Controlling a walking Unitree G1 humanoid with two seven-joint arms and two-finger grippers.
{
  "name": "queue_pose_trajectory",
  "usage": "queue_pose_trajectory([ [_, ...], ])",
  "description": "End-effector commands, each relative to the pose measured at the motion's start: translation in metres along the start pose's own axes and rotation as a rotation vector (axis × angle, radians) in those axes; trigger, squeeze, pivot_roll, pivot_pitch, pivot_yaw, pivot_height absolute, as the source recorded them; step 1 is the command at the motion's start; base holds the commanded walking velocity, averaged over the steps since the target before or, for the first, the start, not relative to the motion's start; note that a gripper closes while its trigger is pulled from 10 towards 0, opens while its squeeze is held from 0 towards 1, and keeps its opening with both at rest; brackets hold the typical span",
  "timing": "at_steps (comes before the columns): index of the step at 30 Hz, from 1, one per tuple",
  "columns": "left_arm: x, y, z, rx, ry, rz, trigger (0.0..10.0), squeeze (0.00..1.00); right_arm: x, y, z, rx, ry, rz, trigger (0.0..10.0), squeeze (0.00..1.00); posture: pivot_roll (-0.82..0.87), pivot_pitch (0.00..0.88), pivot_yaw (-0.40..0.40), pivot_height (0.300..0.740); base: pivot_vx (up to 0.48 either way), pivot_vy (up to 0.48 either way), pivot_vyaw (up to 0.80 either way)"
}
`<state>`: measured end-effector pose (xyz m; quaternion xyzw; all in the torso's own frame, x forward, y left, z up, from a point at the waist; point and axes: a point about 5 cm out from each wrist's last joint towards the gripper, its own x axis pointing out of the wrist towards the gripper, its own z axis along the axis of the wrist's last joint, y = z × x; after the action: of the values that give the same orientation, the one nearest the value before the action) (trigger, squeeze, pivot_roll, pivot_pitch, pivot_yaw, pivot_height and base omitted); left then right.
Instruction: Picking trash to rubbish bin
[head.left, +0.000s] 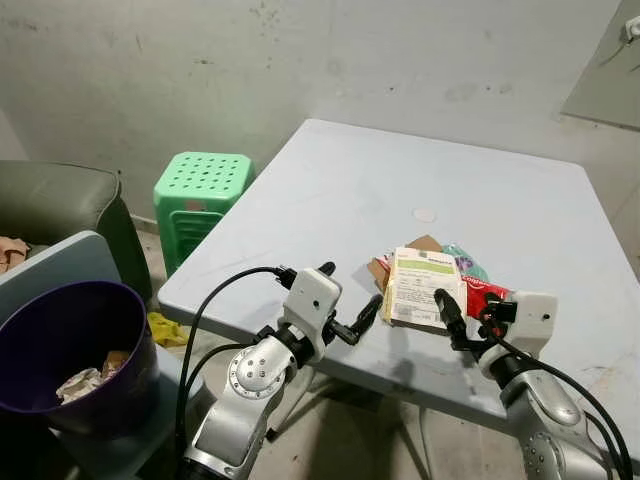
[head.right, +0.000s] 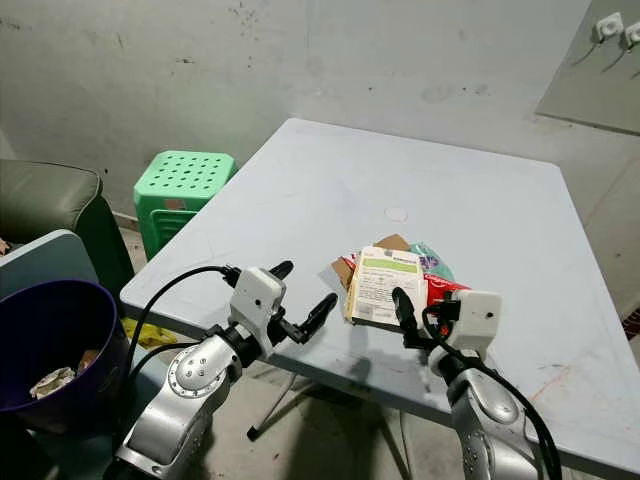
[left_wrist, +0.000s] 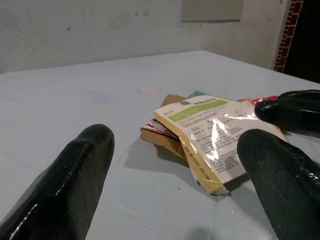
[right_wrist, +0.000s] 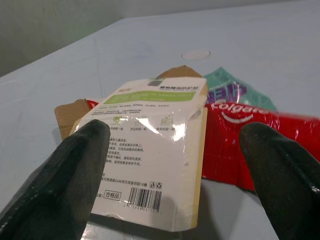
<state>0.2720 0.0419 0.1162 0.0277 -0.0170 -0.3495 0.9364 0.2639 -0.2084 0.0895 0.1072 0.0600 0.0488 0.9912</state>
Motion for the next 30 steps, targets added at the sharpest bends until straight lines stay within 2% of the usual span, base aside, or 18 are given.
queue_pose_trajectory([
  [1, 0.001, -0.002, 0.006, 0.005, -0.014, -0.013, 10.0, 0.0, 0.0, -0.003, 0.002, 0.032, -0.004, -0.005, 10.0, 0.0, -0.09, 0.056, -0.039, 0.74, 0.0, 0.0, 0.0],
  [4, 0.0, -0.004, 0.008, -0.002, -0.018, -0.026, 10.0, 0.0, 0.004, -0.004, 0.003, 0.058, 0.004, 0.007, 10.0, 0.0, -0.09, 0.06, -0.036, 0.74, 0.0, 0.0, 0.0],
  [10, 0.0, -0.011, 0.016, -0.045, -0.058, -0.064, 10.0, 0.0, 0.019, -0.006, 0.01, 0.043, 0.016, 0.028, 10.0, 0.0, -0.09, 0.06, -0.037, 0.74, 0.0, 0.0, 0.0],
  [16, -0.002, -0.017, 0.017, -0.055, -0.059, -0.08, 10.0, 0.0, 0.028, -0.008, 0.011, 0.07, 0.082, 0.064, 10.0, 0.0, -0.08, 0.067, -0.052, 0.74, 0.0, 0.0, 0.0],
  [23, -0.005, -0.016, 0.017, -0.066, -0.054, -0.062, 10.0, 0.0, 0.03, -0.015, 0.009, 0.033, 0.09, 0.046, 10.0, 0.0, -0.06, 0.071, -0.066, 0.74, 0.0, 0.0, 0.0],
  [25, -0.005, -0.016, 0.017, -0.065, -0.053, -0.059, 10.0, 0.0, 0.031, -0.016, 0.01, 0.045, 0.075, 0.034, 10.0, 0.0, -0.06, 0.072, -0.067, 0.74, 0.0, 0.0, 0.0],
  [30, -0.006, -0.016, 0.018, -0.066, -0.055, -0.057, 10.0, 0.0, 0.032, -0.016, 0.005, 0.09, 0.122, 0.041, 10.0, 0.0, -0.06, 0.071, -0.062, 0.74, 0.0, 0.0, 0.0],
])
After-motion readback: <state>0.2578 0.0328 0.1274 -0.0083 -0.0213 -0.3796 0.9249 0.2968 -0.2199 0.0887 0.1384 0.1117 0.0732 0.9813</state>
